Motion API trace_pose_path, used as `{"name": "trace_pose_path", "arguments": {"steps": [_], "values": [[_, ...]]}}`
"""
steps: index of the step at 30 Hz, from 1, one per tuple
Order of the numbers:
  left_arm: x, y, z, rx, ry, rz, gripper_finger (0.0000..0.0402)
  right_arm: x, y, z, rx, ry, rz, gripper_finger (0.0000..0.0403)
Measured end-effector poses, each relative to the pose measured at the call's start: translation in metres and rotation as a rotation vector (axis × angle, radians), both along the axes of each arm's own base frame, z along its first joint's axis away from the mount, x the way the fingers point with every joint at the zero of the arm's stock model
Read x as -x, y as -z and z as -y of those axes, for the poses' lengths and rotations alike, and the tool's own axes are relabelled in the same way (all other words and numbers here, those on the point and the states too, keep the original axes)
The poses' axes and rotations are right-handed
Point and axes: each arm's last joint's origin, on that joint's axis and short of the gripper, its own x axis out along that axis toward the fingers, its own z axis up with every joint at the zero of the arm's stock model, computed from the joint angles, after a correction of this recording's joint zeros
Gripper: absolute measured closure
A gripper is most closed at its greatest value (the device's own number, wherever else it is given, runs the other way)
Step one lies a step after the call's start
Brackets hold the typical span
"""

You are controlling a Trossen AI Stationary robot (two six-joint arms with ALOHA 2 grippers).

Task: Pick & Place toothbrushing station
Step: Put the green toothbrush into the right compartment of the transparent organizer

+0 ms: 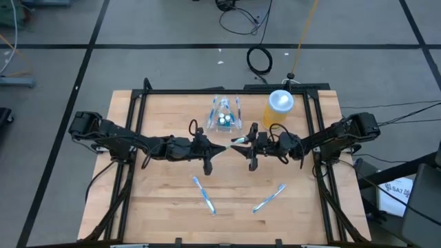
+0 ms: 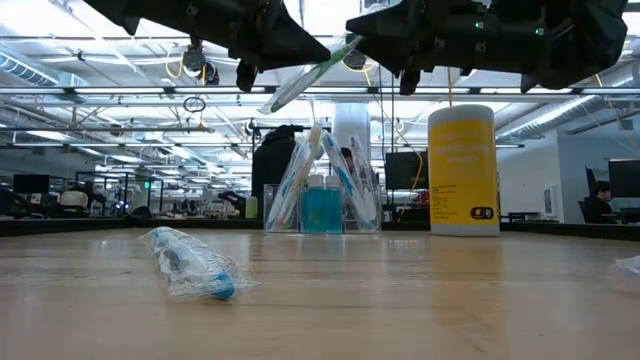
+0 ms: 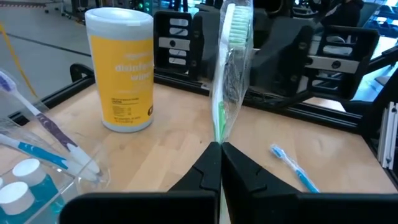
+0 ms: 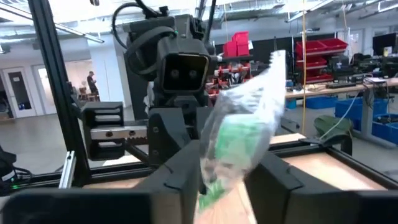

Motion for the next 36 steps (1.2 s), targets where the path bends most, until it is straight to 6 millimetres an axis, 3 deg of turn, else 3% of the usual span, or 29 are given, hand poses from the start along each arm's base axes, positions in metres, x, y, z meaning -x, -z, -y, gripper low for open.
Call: {"name": "trace_pose_path", "arguments": {"steps": [8, 31, 36], "values": [[0.000, 0.001, 0.000, -0.001, 0.001, -0.005, 0.0389, 0.000, 0.001, 0.000, -0.001, 0.001, -0.005, 0.0391], [0.005, 0.016, -0.003, 0.009, -0.085, -0.156, 0.0380, -0.001, 0.010, 0.005, -0.059, -0.012, -0.120, 0.0393], [0.006, 0.018, -0.004, 0.019, -0.117, -0.178, 0.0380, 0.005, 0.013, 0.014, -0.037, 0.028, -0.268, 0.0393]]}}
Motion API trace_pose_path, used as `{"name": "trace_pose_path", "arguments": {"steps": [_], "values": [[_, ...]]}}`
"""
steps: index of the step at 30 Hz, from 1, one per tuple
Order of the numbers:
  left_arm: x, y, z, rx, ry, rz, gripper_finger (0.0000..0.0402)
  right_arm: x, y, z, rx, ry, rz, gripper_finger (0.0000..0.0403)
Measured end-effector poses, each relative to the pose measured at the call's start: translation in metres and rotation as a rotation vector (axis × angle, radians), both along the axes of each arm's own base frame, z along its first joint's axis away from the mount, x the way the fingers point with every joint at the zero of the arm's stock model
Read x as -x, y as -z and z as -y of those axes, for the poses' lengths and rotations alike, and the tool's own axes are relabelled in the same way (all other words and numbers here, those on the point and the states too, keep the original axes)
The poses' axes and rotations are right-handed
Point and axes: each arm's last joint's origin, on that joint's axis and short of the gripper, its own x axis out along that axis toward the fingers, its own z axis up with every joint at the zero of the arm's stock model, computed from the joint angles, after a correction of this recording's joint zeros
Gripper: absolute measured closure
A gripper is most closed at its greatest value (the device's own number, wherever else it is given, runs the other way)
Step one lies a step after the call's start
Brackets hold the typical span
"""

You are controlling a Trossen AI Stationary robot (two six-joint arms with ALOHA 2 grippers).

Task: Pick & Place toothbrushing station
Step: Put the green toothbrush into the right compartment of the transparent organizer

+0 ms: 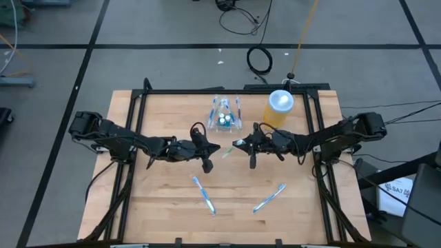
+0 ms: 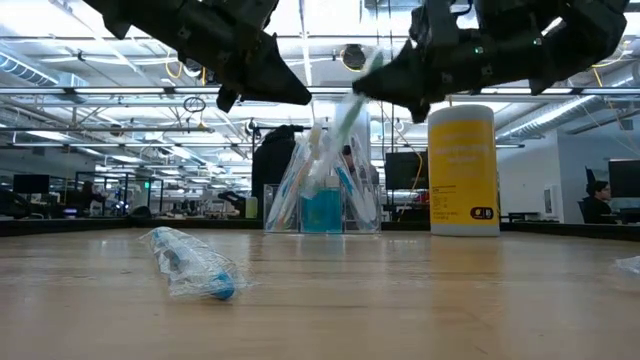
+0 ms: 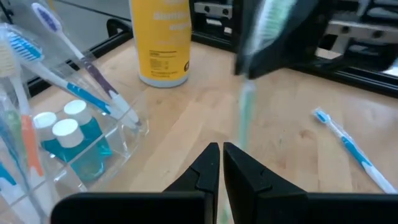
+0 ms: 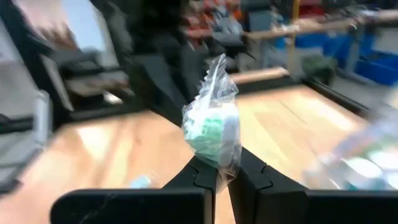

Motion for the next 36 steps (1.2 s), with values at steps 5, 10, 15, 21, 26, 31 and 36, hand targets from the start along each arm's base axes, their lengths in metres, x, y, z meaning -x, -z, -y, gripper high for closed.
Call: {"name": "trace_pose_path", "arguments": {"steps": [5, 10, 15, 21, 26, 31, 36], "values": [[0.000, 0.000, 0.000, 0.000, -0.002, -0.001, 0.0380, 0.012, -0.011, 0.014, 0.032, 0.125, -0.055, 0.0393], [0.000, 0.000, -0.001, -0.030, -0.003, -0.007, 0.0380, 0.014, -0.047, 0.026, 0.109, 0.198, -0.082, 0.0393], [-0.001, -0.002, -0.008, -0.042, -0.024, 0.010, 0.0380, 0.000, -0.084, 0.032, 0.212, 0.225, -0.287, 0.0393], [-0.002, -0.002, -0.018, -0.025, -0.063, 0.015, 0.0380, -0.014, -0.102, 0.056, 0.196, 0.374, -0.400, 0.0393], [-0.002, 0.000, -0.021, -0.021, -0.075, -0.003, 0.0380, -0.019, -0.085, 0.078, 0.145, 0.447, -0.481, 0.0393], [-0.001, 0.001, -0.021, -0.010, -0.076, -0.012, 0.0380, -0.023, -0.063, 0.091, 0.077, 0.490, -0.576, 0.0393], [-0.001, 0.002, -0.021, -0.010, -0.077, -0.026, 0.0380, -0.031, -0.047, 0.097, 0.033, 0.480, -0.616, 0.0384]]}}
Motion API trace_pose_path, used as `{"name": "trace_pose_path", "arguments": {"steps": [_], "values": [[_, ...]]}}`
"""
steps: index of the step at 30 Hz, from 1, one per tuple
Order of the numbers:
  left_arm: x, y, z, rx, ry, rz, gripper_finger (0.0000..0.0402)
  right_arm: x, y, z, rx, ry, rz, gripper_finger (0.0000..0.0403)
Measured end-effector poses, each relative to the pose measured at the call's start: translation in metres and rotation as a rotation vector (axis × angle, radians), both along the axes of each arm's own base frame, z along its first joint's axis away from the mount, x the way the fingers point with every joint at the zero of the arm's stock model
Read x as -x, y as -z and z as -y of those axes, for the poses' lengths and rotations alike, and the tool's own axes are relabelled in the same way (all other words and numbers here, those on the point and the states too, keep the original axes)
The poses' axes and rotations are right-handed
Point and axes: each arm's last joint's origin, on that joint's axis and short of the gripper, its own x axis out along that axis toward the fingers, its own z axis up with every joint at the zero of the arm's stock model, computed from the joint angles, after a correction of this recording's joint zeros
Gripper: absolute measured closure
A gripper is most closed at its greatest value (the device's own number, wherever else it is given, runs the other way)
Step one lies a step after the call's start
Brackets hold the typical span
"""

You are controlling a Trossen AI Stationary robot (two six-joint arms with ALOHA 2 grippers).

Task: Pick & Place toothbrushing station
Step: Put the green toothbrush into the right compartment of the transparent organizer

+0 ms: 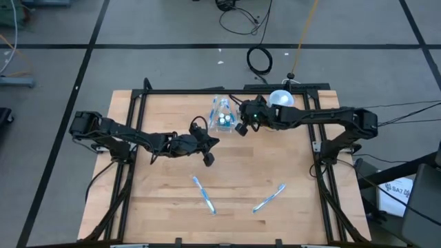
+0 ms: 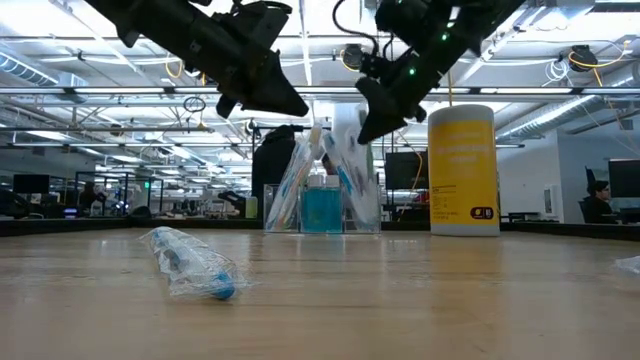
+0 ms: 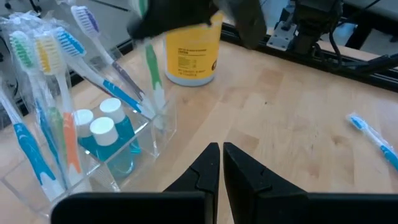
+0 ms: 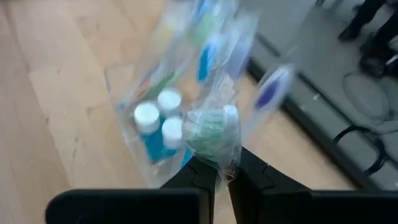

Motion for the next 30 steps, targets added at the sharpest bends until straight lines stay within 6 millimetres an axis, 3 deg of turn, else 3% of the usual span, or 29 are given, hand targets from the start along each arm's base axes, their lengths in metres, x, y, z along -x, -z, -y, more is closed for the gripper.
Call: {"name": "trace_pose_path", "arguments": {"steps": [8, 19, 25, 30], "values": [[0.000, 0.001, 0.001, 0.006, -0.001, -0.007, 0.0380, -0.009, 0.017, 0.003, -0.033, 0.001, -0.027, 0.0383], [0.002, 0.004, 0.001, 0.025, -0.008, -0.034, 0.0380, -0.009, 0.018, 0.003, -0.040, 0.007, -0.027, 0.0309], [0.003, 0.005, 0.002, 0.061, -0.023, -0.038, 0.0380, -0.001, 0.007, 0.000, -0.042, 0.013, -0.006, 0.0280], [0.006, 0.009, 0.009, 0.065, -0.005, -0.079, 0.0380, 0.010, -0.014, -0.004, -0.061, 0.036, 0.070, 0.0276]]}}
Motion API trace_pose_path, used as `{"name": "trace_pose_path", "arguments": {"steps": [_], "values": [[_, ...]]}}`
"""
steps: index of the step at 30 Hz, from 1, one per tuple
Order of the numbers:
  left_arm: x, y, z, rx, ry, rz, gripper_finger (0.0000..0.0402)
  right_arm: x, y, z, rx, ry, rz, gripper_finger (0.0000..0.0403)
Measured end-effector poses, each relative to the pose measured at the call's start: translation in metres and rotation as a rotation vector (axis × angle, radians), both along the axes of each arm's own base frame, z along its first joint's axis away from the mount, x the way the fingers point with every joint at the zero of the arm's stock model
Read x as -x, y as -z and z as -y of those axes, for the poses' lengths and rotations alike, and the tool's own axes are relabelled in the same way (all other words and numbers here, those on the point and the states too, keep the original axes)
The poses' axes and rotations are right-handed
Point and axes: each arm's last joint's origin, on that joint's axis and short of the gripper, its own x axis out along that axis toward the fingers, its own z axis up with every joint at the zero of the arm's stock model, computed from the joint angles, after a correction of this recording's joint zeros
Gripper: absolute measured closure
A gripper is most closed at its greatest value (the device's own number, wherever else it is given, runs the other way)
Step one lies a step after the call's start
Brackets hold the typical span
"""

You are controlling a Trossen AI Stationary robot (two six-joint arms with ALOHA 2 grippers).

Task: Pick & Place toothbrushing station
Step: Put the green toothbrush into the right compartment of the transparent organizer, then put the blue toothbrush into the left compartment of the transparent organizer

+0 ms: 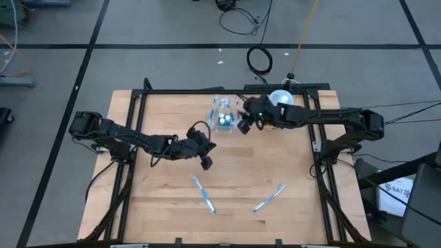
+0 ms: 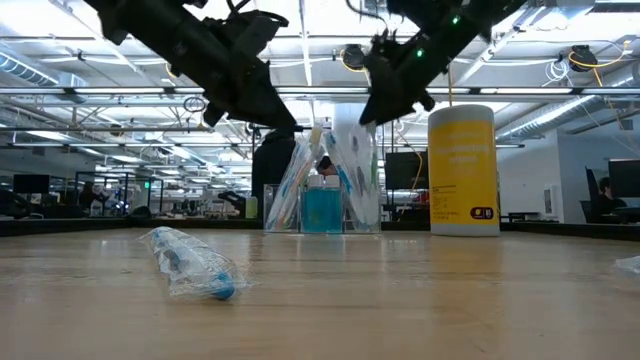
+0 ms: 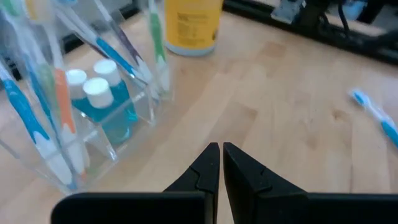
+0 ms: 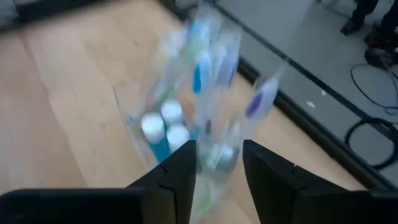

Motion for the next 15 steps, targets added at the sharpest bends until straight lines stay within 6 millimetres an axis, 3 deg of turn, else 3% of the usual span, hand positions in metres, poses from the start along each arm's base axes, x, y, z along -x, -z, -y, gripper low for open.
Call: {"name": "trace_pose_path", "arguments": {"steps": [6, 15], "values": [[0.005, 0.004, 0.020, 0.011, 0.102, -0.056, 0.0380, 0.016, -0.022, -0.013, -0.033, 0.005, 0.061, 0.0275], [0.017, 0.009, 0.058, 0.048, 0.233, -0.106, 0.0380, 0.028, -0.020, -0.036, -0.110, -0.017, -0.026, 0.0275]]}}
